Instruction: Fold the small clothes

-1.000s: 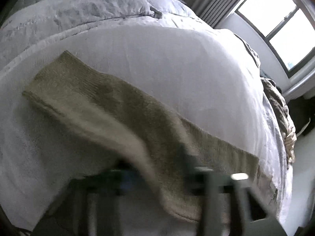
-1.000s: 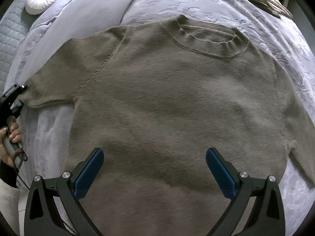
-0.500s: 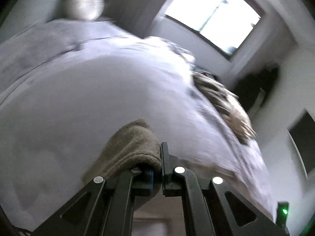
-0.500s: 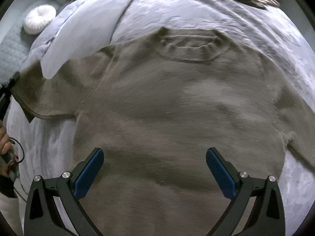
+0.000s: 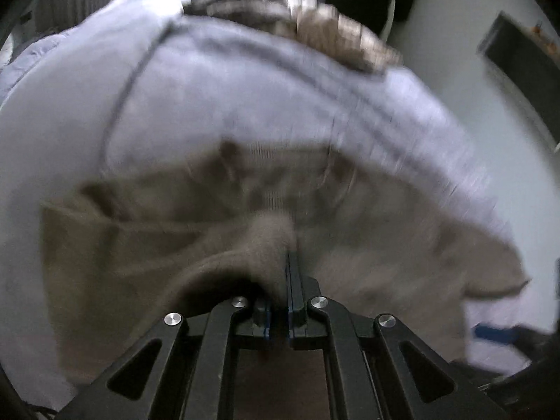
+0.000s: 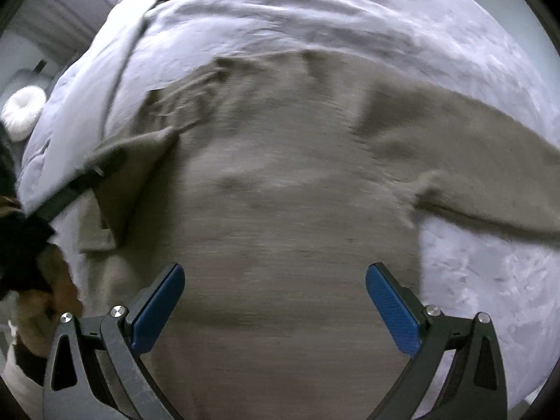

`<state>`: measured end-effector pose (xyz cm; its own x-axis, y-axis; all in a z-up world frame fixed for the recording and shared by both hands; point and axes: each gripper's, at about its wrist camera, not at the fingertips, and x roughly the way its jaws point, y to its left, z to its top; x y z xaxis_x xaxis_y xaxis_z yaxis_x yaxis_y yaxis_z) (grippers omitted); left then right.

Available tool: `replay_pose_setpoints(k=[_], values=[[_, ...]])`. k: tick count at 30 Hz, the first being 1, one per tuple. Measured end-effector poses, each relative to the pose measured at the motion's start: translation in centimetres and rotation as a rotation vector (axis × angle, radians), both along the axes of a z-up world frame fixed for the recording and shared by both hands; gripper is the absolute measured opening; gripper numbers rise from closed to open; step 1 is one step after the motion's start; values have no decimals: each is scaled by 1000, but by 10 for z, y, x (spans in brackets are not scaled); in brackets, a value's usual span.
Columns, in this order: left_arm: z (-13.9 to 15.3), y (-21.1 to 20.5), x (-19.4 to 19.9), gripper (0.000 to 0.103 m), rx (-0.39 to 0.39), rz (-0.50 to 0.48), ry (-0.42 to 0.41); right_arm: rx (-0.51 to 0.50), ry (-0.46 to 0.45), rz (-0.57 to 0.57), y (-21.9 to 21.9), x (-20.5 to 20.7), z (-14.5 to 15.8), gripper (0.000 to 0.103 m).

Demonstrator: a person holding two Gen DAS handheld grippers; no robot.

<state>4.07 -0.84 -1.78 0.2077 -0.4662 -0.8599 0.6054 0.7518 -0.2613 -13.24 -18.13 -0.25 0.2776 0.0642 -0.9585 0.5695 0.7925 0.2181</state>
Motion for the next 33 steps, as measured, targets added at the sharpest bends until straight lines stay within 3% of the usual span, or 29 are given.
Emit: replay_pose_setpoints(k=[1, 2, 4, 5, 10, 14, 19, 23, 25, 26, 27, 30, 31, 32, 33], values=[[-10, 0, -2, 13, 32, 3, 12, 3, 8, -4, -4, -2, -1, 103], [-17, -1, -5, 39, 72, 9, 13, 1, 15, -5, -8, -5, -3, 103], [-19, 8, -13, 76, 102, 39, -24, -6, 24, 1, -14, -8, -5, 103], [-15, 10, -13, 80, 106, 46, -43, -16, 25, 9, -16, -8, -3, 103], [19, 43, -8, 80, 86, 84, -82, -108, 13, 131, 5, 25, 15, 103], [45, 96, 15, 80, 126, 214, -174, -237, -41, 358, 52, 69, 33, 103], [21, 143, 54, 80, 268, 343, -135, -481, -26, 703, 138, 121, 16, 103], [-10, 146, 62, 80, 339, 363, -106, -659, 30, 842, 178, 148, -17, 101], [-20, 147, 61, 80, 349, 375, -95, -725, 32, 806, 177, 158, -21, 81], [-24, 149, 61, 80, 356, 385, -85, -701, 20, 753, 169, 162, -16, 52], [-26, 152, 60, 80, 360, 389, -76, -636, 1, 683, 155, 165, -12, 34], [-35, 157, 60, 80, 356, 387, -56, -334, -92, 380, 91, 155, 5, 34], [-35, 156, 61, 80, 354, 382, -57, -166, -143, 236, 58, 142, 6, 34], [-35, 156, 63, 80, 354, 375, -53, -28, -177, 117, 33, 129, 3, 42], [-36, 156, 64, 80, 354, 370, -50, 102, -196, 13, 12, 116, -6, 56]])
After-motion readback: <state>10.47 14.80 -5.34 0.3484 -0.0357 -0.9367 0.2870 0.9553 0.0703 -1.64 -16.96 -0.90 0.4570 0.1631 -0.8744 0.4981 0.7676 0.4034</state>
